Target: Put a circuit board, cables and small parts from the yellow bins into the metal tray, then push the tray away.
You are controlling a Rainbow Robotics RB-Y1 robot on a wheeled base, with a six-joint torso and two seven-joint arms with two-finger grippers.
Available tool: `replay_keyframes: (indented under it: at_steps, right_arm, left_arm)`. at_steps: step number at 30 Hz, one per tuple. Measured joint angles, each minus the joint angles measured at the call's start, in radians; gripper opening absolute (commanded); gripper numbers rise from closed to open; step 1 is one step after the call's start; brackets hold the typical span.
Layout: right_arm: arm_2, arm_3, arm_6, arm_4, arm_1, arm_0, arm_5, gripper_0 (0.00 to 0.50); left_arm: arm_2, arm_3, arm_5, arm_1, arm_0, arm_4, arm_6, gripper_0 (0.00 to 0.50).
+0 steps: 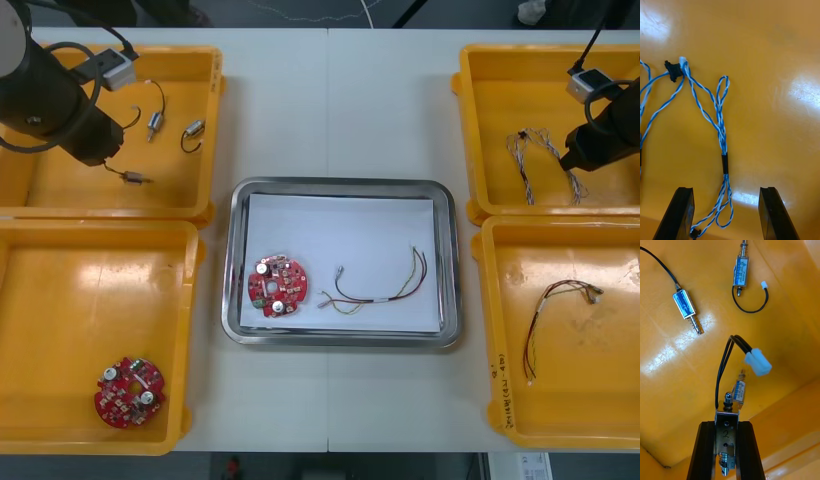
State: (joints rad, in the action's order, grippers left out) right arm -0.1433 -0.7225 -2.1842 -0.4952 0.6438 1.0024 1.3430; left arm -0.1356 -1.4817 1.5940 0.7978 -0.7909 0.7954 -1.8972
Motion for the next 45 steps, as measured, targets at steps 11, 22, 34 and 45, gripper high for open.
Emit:
replay_keyframes:
  at_steps: [11,22,34,45]
  right_arm:
    - [0.0,0.077,0.0,-0.003,-0.011,-0.001,-0.112,0.5]
    - [0.0,0.077,0.0,-0.016,-0.022,-0.01,-0.129,0.5]
    - [-0.002,0.076,0.0,-0.025,-0.022,-0.03,-0.129,0.5]
    - [-0.002,0.072,0.0,-0.036,-0.022,-0.035,-0.13,0.412]
  left_arm:
    - [0.047,-0.03,0.054,0.0,-0.016,0.024,0.0,0.0]
    - [0.048,-0.031,0.054,0.0,-0.016,0.028,0.0,0.0]
    - [0.014,0.013,-0.011,0.0,-0.016,0.032,0.0,0.0]
    - [-0.056,0.152,-0.155,0.0,-0.016,0.053,0.0,0.0]
